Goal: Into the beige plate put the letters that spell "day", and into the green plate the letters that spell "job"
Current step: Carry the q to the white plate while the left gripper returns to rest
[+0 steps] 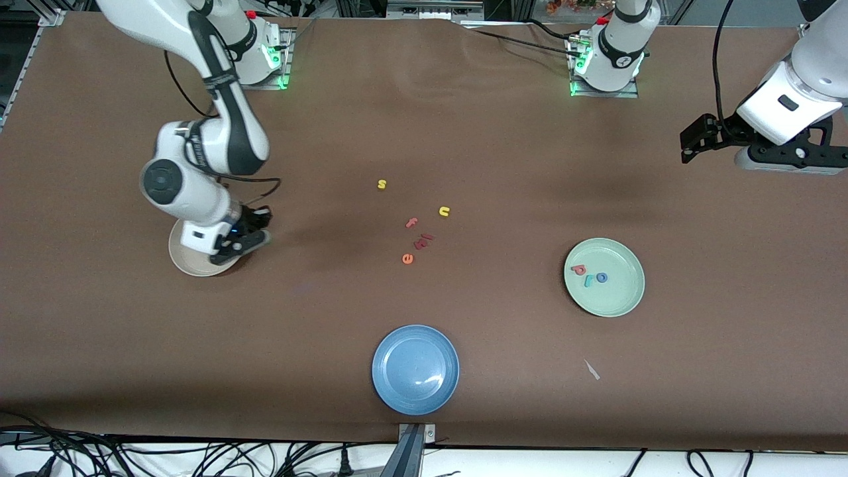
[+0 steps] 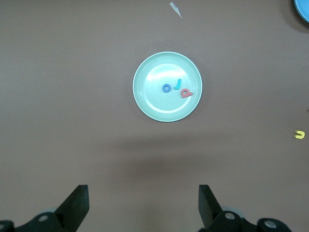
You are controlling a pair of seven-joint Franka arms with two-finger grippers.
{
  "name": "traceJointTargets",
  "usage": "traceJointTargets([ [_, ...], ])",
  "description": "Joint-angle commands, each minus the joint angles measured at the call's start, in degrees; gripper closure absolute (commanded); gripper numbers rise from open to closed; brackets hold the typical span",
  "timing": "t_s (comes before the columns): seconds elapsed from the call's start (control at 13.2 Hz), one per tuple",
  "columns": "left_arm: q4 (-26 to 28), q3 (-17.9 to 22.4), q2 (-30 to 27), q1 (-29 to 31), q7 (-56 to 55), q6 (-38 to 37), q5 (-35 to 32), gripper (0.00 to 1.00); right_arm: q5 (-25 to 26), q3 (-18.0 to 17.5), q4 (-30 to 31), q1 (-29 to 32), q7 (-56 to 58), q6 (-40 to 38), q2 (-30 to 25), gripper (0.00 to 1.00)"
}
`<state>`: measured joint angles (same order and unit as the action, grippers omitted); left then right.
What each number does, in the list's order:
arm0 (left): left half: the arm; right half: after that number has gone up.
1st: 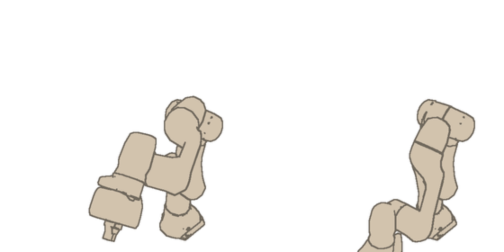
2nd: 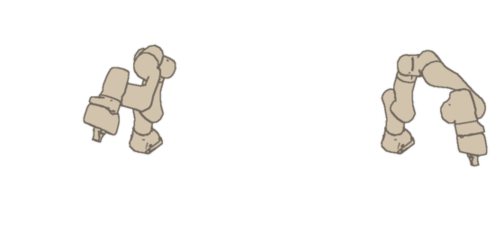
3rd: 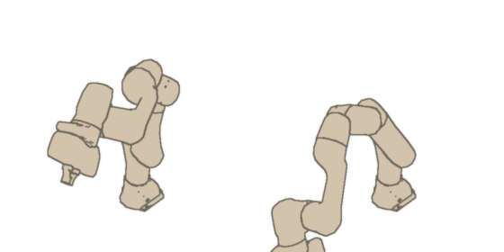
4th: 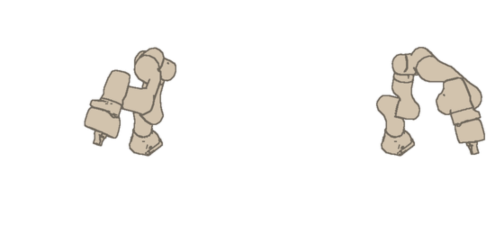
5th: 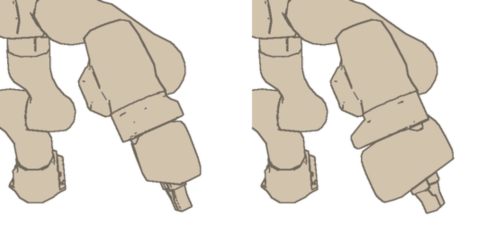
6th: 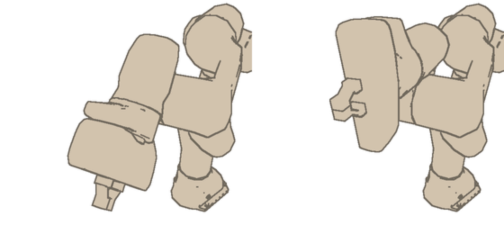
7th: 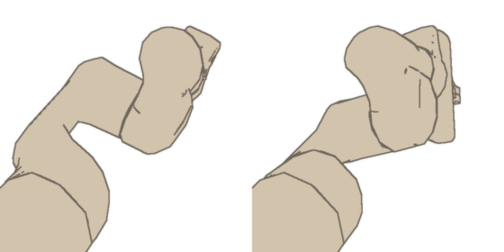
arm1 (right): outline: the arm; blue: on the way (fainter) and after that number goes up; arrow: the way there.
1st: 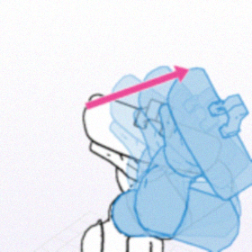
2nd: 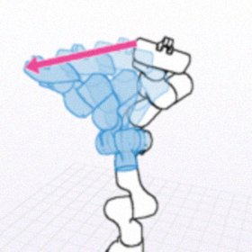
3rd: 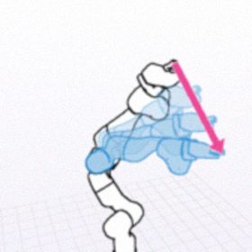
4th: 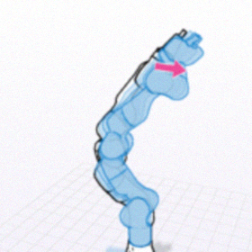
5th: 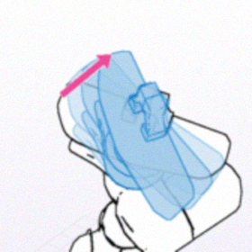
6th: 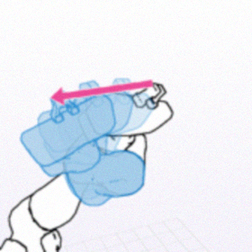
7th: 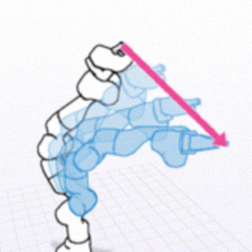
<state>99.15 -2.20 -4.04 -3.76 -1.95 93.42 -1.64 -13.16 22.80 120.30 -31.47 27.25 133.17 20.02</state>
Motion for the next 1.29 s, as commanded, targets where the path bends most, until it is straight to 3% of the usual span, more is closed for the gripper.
traceJointTargets([
  [0.0, -0.80, -0.09, -0.17, 0.16, 1.16, -1.13, 1.12, 0.00, -0.46, 5.83, 2.66, 0.00, 7.00, -0.02, -1.31, 1.00],
  [0.23, -0.80, -0.18, -0.17, 0.07, 0.81, -1.13, 1.20, 0.00, -0.29, 7.96, 1.53, 1.14, 8.78, 0.07, 1.24, 0.99],
  [0.3, -0.80, -0.18, -0.17, 0.07, 0.81, -1.13, 1.20, 0.00, -0.20, 7.87, 0.47, 2.63, 8.96, 0.07, 2.03, 0.79],
  [0.38, -0.80, -0.18, -0.26, -0.02, 0.81, -1.13, 1.20, 0.00, -0.20, 7.87, -0.49, 3.08, 9.31, 0.07, 2.65, 0.26],
  [0.46, -0.80, -0.18, -0.26, -0.02, 0.81, -1.22, 1.20, 0.00, -0.20, 7.87, -0.94, 2.99, 9.31, 0.07, 2.74, 0.00],
  [0.76, -0.88, -0.18, -0.26, 0.07, 1.33, -2.36, 1.20, 0.00, -0.46, 7.17, -2.52, 2.12, 7.91, -0.63, 2.48, 0.00],
  [1.21, -1.85, -0.79, -0.18, -0.28, 1.51, -4.65, 1.12, 0.00, -0.20, 7.34, -8.76, -6.22, -12.80, -12.04, 2.48, 0.00],
])
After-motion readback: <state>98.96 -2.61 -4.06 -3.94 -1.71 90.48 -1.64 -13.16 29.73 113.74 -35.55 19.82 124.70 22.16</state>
